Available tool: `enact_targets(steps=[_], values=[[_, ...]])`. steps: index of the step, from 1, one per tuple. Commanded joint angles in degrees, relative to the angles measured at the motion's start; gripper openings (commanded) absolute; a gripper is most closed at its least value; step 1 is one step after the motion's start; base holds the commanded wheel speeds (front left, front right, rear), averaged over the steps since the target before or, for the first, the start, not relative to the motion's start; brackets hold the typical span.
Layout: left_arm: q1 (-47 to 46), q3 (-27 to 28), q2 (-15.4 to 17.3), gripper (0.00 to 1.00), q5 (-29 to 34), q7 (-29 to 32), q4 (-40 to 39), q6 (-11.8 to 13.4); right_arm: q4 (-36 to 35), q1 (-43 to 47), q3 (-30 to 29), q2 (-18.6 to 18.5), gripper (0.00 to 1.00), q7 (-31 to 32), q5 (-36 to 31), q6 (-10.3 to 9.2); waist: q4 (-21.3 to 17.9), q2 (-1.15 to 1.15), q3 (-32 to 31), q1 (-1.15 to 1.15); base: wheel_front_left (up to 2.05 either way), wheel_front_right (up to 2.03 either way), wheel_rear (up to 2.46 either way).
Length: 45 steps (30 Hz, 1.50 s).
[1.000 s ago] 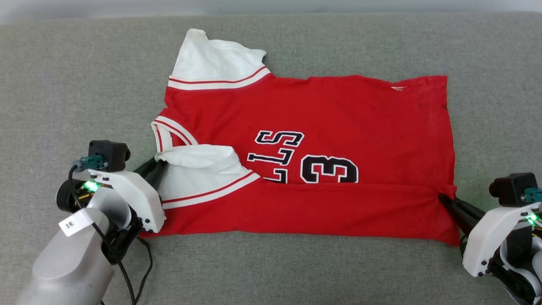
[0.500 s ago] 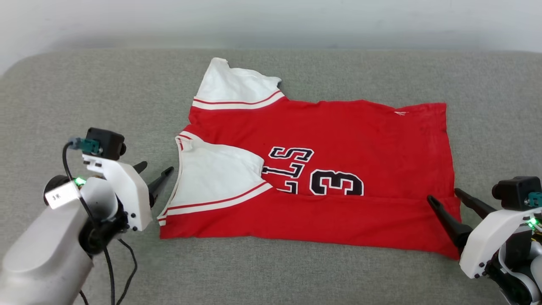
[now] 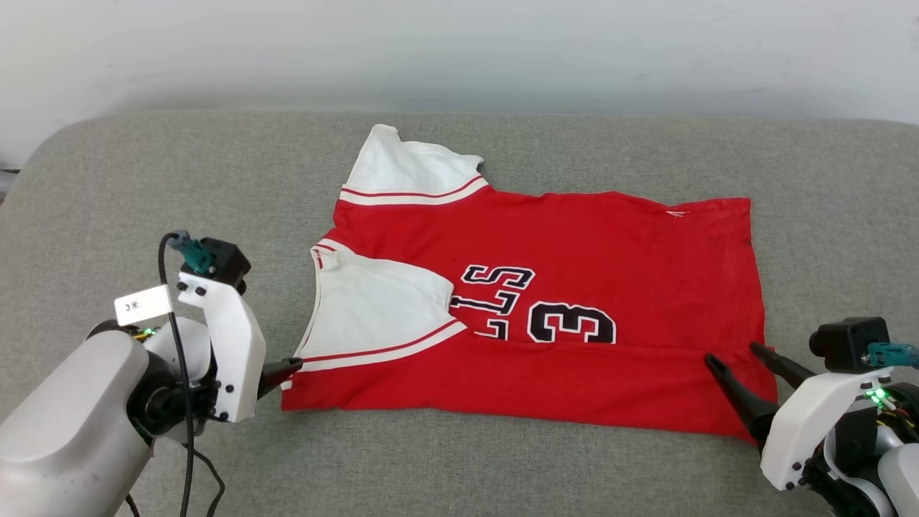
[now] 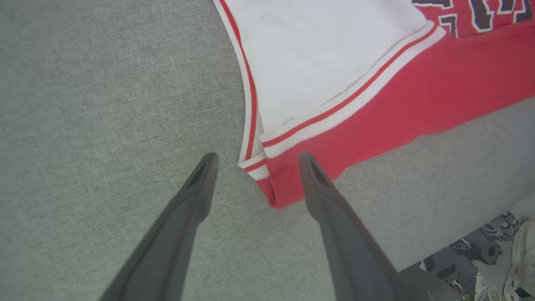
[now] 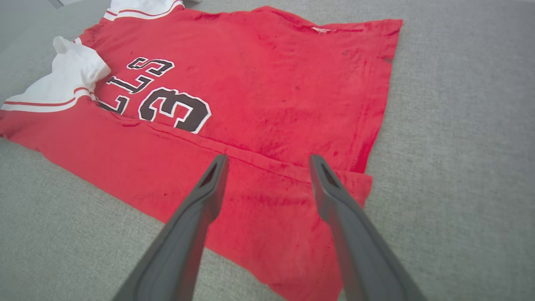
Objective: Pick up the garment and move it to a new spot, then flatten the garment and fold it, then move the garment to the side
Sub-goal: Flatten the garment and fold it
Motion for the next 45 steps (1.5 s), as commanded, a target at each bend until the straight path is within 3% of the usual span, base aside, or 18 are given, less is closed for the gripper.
enact_targets(steps=[1, 6, 20, 21, 22, 23, 33, 39, 45], values=[[-0.5, -0.3, 0.3, 1.0, -0.1, 0.7, 0.1, 0.2, 0.1, 0.5, 0.1, 0.2, 1.0, 0.1, 0.0, -0.07, -0.2, 0.0, -0.1, 0.01, 0.0, 0.0, 0.0], [-0.9, -2.3, 0.2, 1.0, 0.5, 4.2, 1.6, 0.2, -0.1, -0.4, 0.5, 0.2, 1.0, 0.4, 0.2, -0.07, -1.0, 0.0, 0.5, 0.01, 0.0, 0.0, 0.0], [0.8, -7.1, -2.5, 1.0, 1.1, 4.4, 8.7, 0.0, 0.5, -2.7, 1.7, -0.3, 1.0, 0.0, 0.7, -0.07, -3.3, 0.0, 3.8, 0.01, 0.0, 0.0, 0.0], [1.0, -7.5, -2.6, 0.6, 1.0, 4.2, 9.0, 0.0, 0.5, -2.9, 1.7, -0.5, 1.0, -0.1, 0.7, -0.07, -3.4, 0.0, 3.8, 0.01, 0.0, 0.0, 0.0], [1.1, -7.9, -2.7, 0.1, 0.7, 4.0, 9.0, 0.0, 0.4, -3.1, 1.6, -0.7, 1.0, 0.0, 0.8, -0.07, -3.4, 0.0, 3.6, 0.01, 0.0, 0.0, 0.0], [1.1, -8.3, -2.7, 0.0, 0.4, 3.8, 9.0, 0.0, 0.3, -3.3, 1.6, -0.8, 1.0, -0.1, 0.8, -0.07, -3.4, 0.0, 3.5, 0.01, 0.0, 0.0, 0.0], [-1.7, -8.5, 1.5, 0.0, -1.6, -2.0, 4.0, -0.1, -4.1, -5.8, 1.4, -7.8, 1.0, 5.6, 0.4, -0.07, -2.7, 0.0, 0.8, 0.01, 0.0, 0.0, 0.0], [-1.1, -9.5, 2.9, 0.0, -1.3, -4.1, 0.0, -0.1, -6.3, -7.0, 2.4, -12.2, 1.0, 16.1, 1.7, -0.07, -1.8, 0.0, 0.3, 0.01, 0.0, 0.0, 0.0], [-1.9, -10.0, 2.8, 0.0, -0.6, -5.1, -1.9, -0.1, -6.7, -8.1, 4.6, -13.9, 1.0, 27.1, 4.6, -0.07, -0.8, 0.0, 1.0, 0.01, 0.0, 0.0, 0.0]])
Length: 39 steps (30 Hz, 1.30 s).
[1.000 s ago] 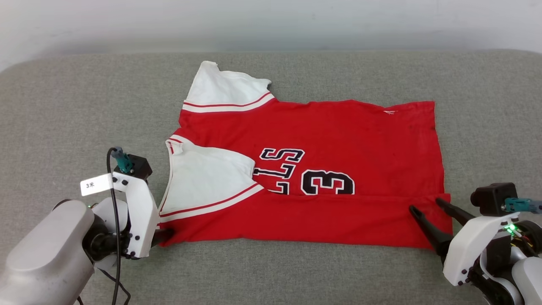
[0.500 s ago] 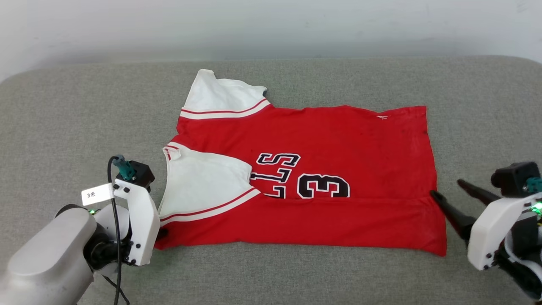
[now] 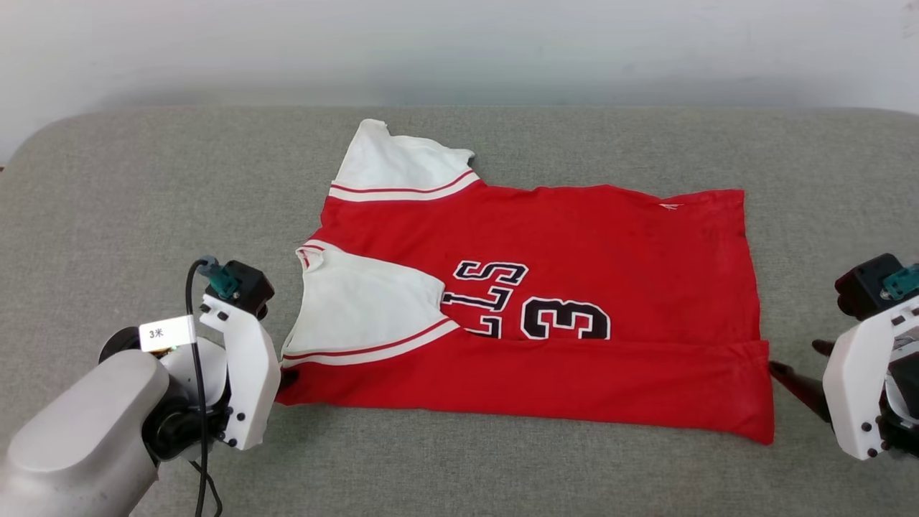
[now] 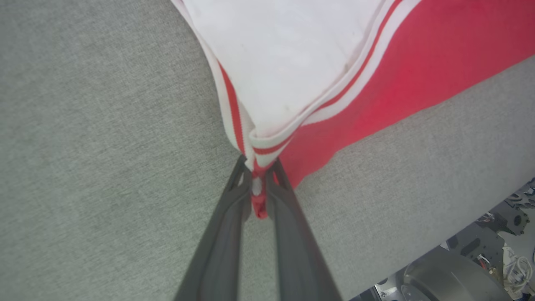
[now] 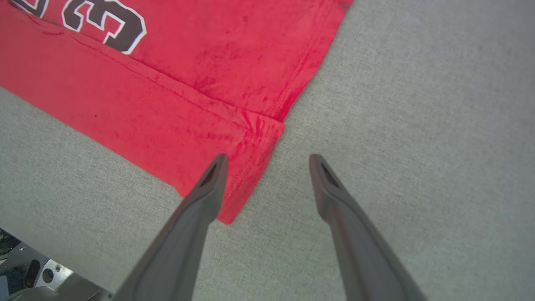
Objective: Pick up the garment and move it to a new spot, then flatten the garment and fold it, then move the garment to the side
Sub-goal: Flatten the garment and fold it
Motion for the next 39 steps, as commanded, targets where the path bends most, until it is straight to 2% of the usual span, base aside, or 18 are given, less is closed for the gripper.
enact_targets(steps=[1, 7, 16, 22, 23, 24, 25, 31, 39], values=[[-0.9, -0.2, -0.4, 0.0, 0.3, -0.4, -0.3, 0.0, 0.3, -1.0, 0.7, 0.1, 1.0, 1.8, 0.8, -0.07, 0.4, 0.0, 0.4, 0.0, 0.0, 0.0, 0.0], [-2.5, -0.5, -1.4, 0.0, 0.9, -1.2, -0.8, 0.0, 3.7, -2.4, 2.5, 1.8, 1.0, 5.3, 1.2, -0.08, 1.7, 0.0, 2.1, 0.0, 0.0, 0.0, 0.0], [-3.9, -1.4, -1.8, 0.0, 1.3, -2.8, -0.3, 0.0, 12.1, -1.1, 7.4, 5.1, 1.0, 4.3, -0.1, -0.05, 2.7, 0.0, 4.1, 0.0, 0.0, 0.0, 0.0], [-3.6, -2.0, -1.4, 0.0, 0.9, -3.7, 0.4, 0.0, 14.5, -0.2, 11.7, 6.1, 1.0, 3.3, 1.2, 0.05, 2.3, 0.0, 4.3, 0.0, 0.0, 0.0, 0.0], [-3.4, -2.1, -1.3, 0.0, 0.8, -3.8, 0.5, 0.0, 14.5, -0.2, 12.3, 6.1, 0.53, 2.7, 1.7, 0.1, 2.1, 0.0, 4.2, 0.0, 0.0, 0.0, 0.0], [-3.1, -2.1, -1.3, 0.0, 0.7, -4.1, 0.7, 0.0, 14.4, -0.4, 12.9, 6.1, 0.23, 2.0, 2.1, 0.11, 1.9, 0.0, 4.1, 0.0, 0.0, 0.0, 0.0], [-2.7, -2.2, -1.4, 0.0, 0.5, -4.3, 0.8, 0.0, 14.4, -0.7, 13.6, 5.9, 0.0, 1.6, 2.4, 0.12, 1.8, 0.0, 3.9, 0.0, 0.0, 0.0, 0.0], [-0.5, -2.5, -1.4, 0.0, -0.6, -6.0, 1.8, 0.0, 14.4, -3.1, 14.1, 3.7, 0.0, -3.6, 3.6, -0.06, 0.9, 0.0, 1.6, 0.0, 0.0, 0.0, 0.0], [3.5, -1.9, 1.1, 0.0, -1.3, -9.2, -0.7, 0.8, 10.7, -2.3, 13.3, 0.9, 0.0, -8.9, 5.7, -0.06, 0.0, 0.0, -2.7, 0.0, 0.0, 0.0, 0.0]])
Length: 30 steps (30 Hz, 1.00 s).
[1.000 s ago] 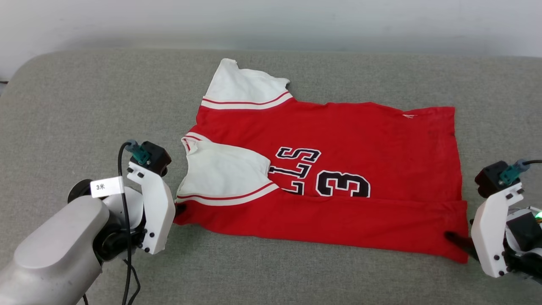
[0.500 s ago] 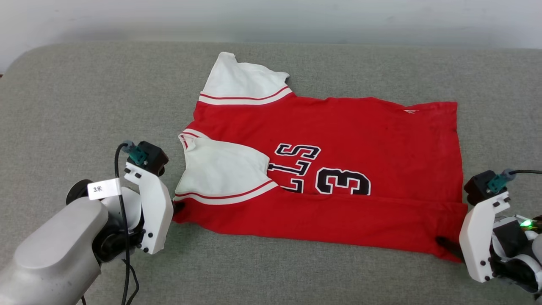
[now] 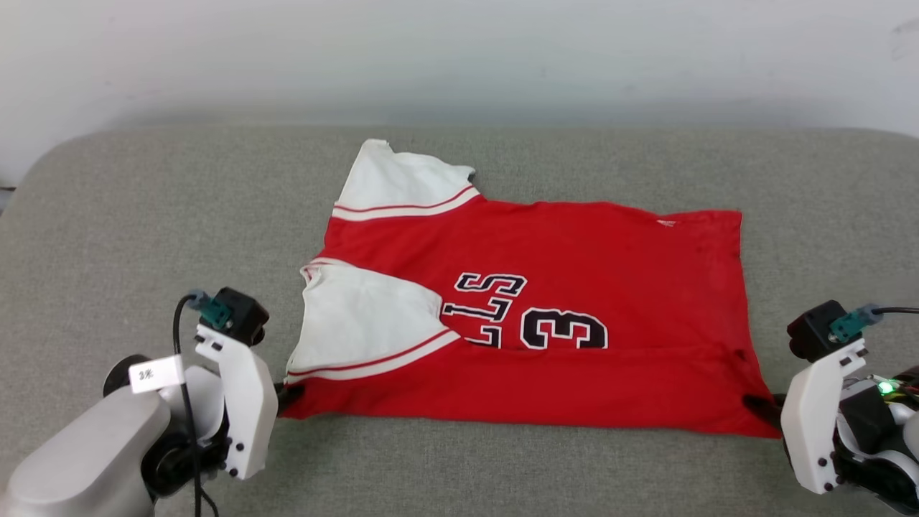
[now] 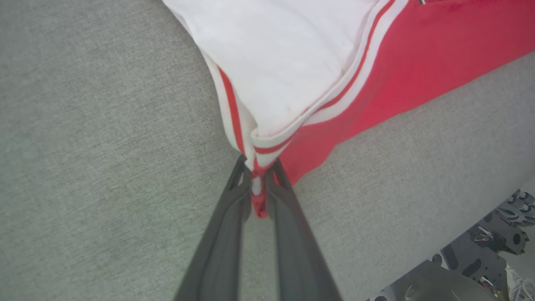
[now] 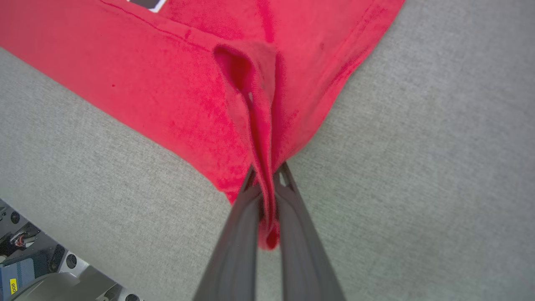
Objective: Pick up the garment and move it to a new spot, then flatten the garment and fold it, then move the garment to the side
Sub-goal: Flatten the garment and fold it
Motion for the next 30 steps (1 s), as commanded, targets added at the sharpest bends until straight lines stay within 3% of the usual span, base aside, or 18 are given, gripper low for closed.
enact_targets(steps=[1, 19, 24, 30], values=[[1.0, 0.1, 0.7, 0.0, -0.1, -0.4, -0.6, 0.3, -0.5, 1.0, -0.3, -0.6, 0.0, -0.3, 0.3, -0.05, -0.3, 0.0, -1.0, 0.0, 0.0, 0.0, 0.0], [14.1, -0.1, 8.0, 0.0, -2.2, -3.5, -16.3, 8.2, -10.6, 12.2, -9.0, -6.5, 0.0, 4.2, 2.2, -0.06, -0.5, 0.0, -2.9, 0.0, 0.0, 0.0, 0.0], [16.0, 0.0, 7.6, 0.0, -3.1, -4.6, -16.6, 9.2, -11.0, 14.7, -11.2, -4.8, 0.0, 5.8, 1.6, -0.05, -0.2, 0.0, -2.1, 0.0, 0.0, 0.0, 0.0], [16.6, 0.3, 5.5, 0.0, -4.4, -5.8, -13.3, 8.6, -8.5, 13.5, -11.3, -1.4, 0.0, 7.1, 0.2, -0.05, -0.2, 0.0, -0.5, 0.0, 0.0, 0.0, 0.0]])
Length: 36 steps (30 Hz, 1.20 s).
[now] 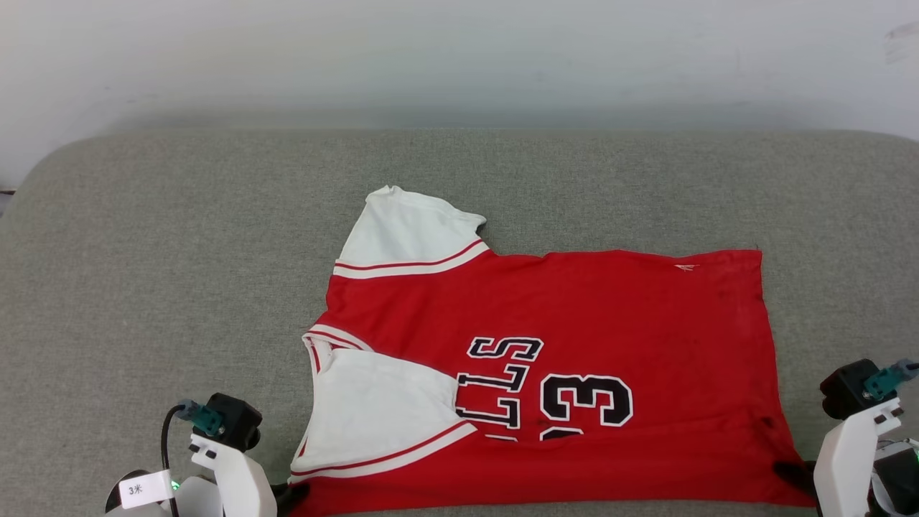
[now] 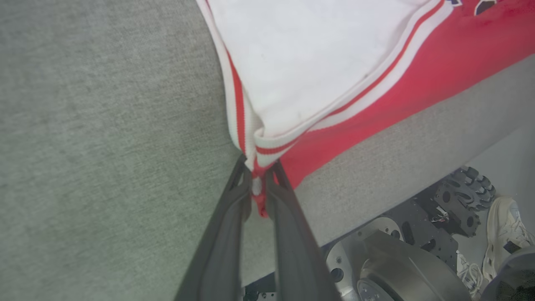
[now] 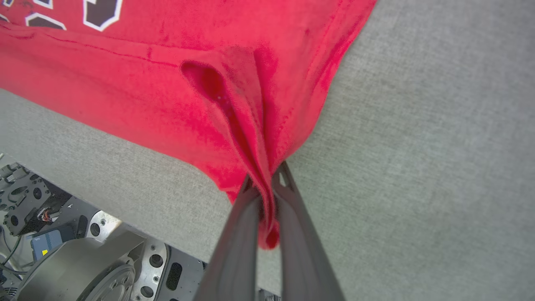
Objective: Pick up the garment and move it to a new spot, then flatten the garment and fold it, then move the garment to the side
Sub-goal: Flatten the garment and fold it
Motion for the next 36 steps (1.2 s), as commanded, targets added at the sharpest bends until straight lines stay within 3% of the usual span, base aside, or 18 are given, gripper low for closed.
enact_targets(steps=[1, 6, 7, 8, 9, 18, 28, 32, 36], values=[[0.4, 0.0, -0.4, 0.0, 0.1, -0.5, 1.1, -0.3, 0.8, -0.9, 0.3, 0.7, 0.0, 0.0, -0.6, -0.05, 0.1, 0.0, 0.5, 0.0, 0.0, 0.0, 0.0], [-0.8, -0.2, -2.8, 0.0, 0.2, -1.8, 6.2, -1.7, 6.2, -2.1, 0.8, 3.3, 0.0, -2.7, -2.6, -0.05, 0.4, 0.0, 1.1, 0.0, 0.0, 0.0, 0.0], [-1.0, 0.0, -3.0, 0.4, 0.5, -2.4, 6.7, -1.6, 6.5, -2.2, 0.6, 3.8, 0.0, -3.7, -2.6, -0.05, 0.5, 0.0, 0.9, 0.0, 0.0, 0.0, 0.0], [-1.2, 0.3, -3.0, 1.0, 0.9, -3.2, 7.1, -1.5, 6.8, -2.2, 0.3, 4.2, 0.6, -4.6, -2.4, -0.05, 0.5, 0.0, 0.8, 0.0, 0.0, 0.0, 0.0], [-1.3, 0.5, -3.0, 1.0, 1.1, -3.9, 7.4, -1.5, 6.9, -2.1, -0.1, 4.5, 1.0, -5.7, -2.3, -0.05, 0.5, 0.0, 0.5, 0.0, 0.0, 0.0, 0.0], [-3.2, 3.8, -1.3, 1.0, 3.3, -10.2, 4.4, -0.4, 0.8, -0.6, -7.6, 8.4, 1.0, -17.3, -5.4, -0.05, 0.3, 0.0, -1.6, 0.0, 0.0, 0.0, 0.0], [-11.8, 8.1, -3.4, 1.0, 8.1, -16.3, 4.6, 3.6, -6.4, -1.5, -17.1, 20.0, 1.0, -33.8, -19.7, -0.05, -1.3, 0.0, -0.2, 0.0, 0.0, 0.0, 0.0], [-17.1, 8.7, -5.4, 1.0, 9.0, -15.9, 7.3, 2.9, -8.6, -1.0, -18.9, 23.6, 1.0, -37.5, -26.0, -0.05, -2.3, 0.0, 1.8, 0.0, 0.0, 0.0, 0.0], [-23.3, 9.2, -6.5, 1.0, 8.8, -13.8, 10.8, 0.7, -10.5, -0.7, -19.0, 26.0, 1.0, -38.7, -29.5, -0.05, -3.9, 0.0, 4.9, 0.0, 0.0, 0.0, 0.0]])
